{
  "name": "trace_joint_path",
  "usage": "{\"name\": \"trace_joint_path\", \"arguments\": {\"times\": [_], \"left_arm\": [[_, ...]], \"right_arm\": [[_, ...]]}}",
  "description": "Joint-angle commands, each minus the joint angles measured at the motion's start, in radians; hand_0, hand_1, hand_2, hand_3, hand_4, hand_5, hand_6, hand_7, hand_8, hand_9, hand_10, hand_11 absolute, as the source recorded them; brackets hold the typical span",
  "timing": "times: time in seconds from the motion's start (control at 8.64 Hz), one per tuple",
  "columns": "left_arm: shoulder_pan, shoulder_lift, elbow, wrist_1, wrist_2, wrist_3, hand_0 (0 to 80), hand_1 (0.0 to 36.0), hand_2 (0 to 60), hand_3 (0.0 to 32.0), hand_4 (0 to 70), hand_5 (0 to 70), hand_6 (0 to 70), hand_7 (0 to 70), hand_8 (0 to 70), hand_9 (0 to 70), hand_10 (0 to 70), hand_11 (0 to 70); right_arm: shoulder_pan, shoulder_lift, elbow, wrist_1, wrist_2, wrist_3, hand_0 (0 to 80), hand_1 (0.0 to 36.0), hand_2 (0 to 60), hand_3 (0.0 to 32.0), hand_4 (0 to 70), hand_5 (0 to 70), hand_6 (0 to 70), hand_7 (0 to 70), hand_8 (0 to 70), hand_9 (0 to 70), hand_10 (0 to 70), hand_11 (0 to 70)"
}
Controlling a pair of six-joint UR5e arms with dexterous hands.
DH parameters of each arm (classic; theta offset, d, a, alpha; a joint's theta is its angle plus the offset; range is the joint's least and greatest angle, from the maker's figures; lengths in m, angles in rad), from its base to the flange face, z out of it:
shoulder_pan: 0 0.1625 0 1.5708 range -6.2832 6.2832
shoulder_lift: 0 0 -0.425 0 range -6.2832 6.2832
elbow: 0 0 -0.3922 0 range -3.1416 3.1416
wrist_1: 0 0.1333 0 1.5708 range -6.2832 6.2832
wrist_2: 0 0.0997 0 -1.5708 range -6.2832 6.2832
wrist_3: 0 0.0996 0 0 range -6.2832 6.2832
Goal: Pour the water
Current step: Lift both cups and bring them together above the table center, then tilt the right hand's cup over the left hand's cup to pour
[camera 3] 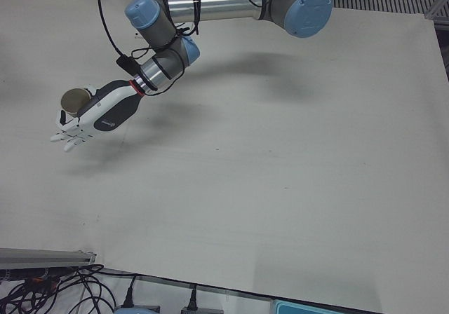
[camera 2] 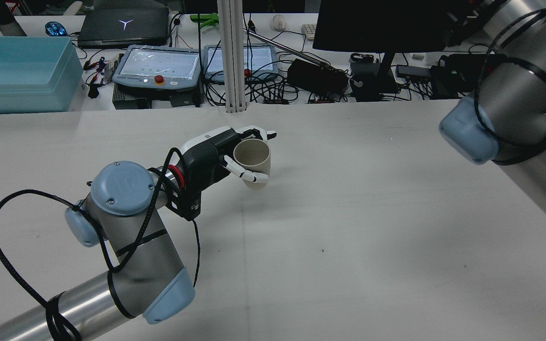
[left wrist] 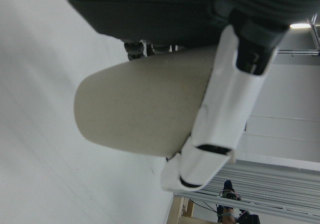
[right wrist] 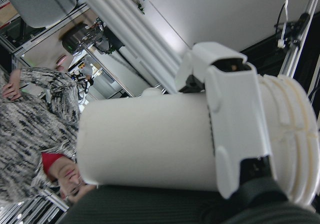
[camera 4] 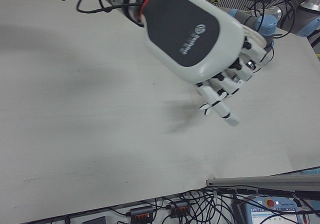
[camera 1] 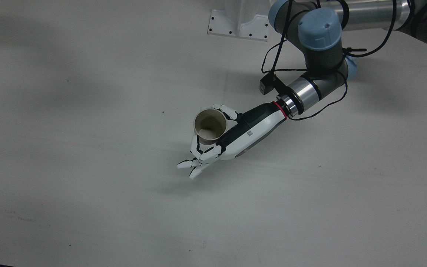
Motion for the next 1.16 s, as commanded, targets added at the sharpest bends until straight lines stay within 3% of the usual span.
{"name": "trace_joint_path", "arguments": {"times": [0.0, 0.12, 0.35, 0.46, 1.04], "left_arm": [[0.038, -0.081, 0.055, 0.027, -0.025, 0.001, 80.0, 36.0, 60.0, 0.0, 21.5, 70.0, 13.3, 10.7, 2.1, 0.7, 3.5, 9.8], [0.035, -0.079, 0.055, 0.03, -0.025, -0.002, 80.0, 36.0, 60.0, 0.0, 21.5, 70.0, 13.4, 11.0, 2.1, 0.8, 3.3, 9.5], [0.003, -0.07, 0.054, 0.027, -0.022, -0.007, 80.0, 36.0, 60.0, 0.0, 21.0, 70.0, 13.2, 10.9, 2.1, 0.7, 3.3, 9.5], [-0.027, -0.067, 0.051, 0.023, -0.018, -0.009, 80.0, 36.0, 60.0, 0.0, 20.7, 70.0, 13.1, 10.5, 2.1, 0.7, 3.2, 9.4], [-0.07, 0.049, -0.014, 0.018, -0.01, -0.045, 80.0, 36.0, 60.0, 0.0, 19.2, 70.0, 11.9, 9.2, 2.1, 0.4, 3.0, 9.2]], "right_arm": [[-0.291, 0.119, 0.003, -0.059, 0.103, -0.335, 80.0, 36.0, 60.0, 0.0, 70.0, 26.4, 70.0, 70.0, 48.8, 64.3, 15.3, 26.1], [-0.385, 0.118, 0.003, -0.082, 0.143, -0.414, 80.0, 36.0, 60.0, 0.0, 70.0, 26.0, 70.0, 70.0, 47.5, 62.4, 13.6, 23.5], [-0.447, 0.084, 0.008, -0.113, 0.177, -0.46, 80.0, 36.0, 60.0, 0.0, 70.0, 24.9, 70.0, 70.0, 43.8, 58.7, 8.2, 16.1], [-0.447, 0.067, 0.007, -0.117, 0.177, -0.46, 80.0, 36.0, 60.0, 0.0, 63.5, 24.6, 68.3, 70.0, 42.5, 58.2, 6.7, 14.1], [-0.441, 0.03, 0.017, -0.148, 0.185, -0.479, 80.0, 36.0, 60.0, 0.0, 58.7, 24.4, 65.0, 70.0, 42.6, 58.2, 5.7, 12.7]]}}
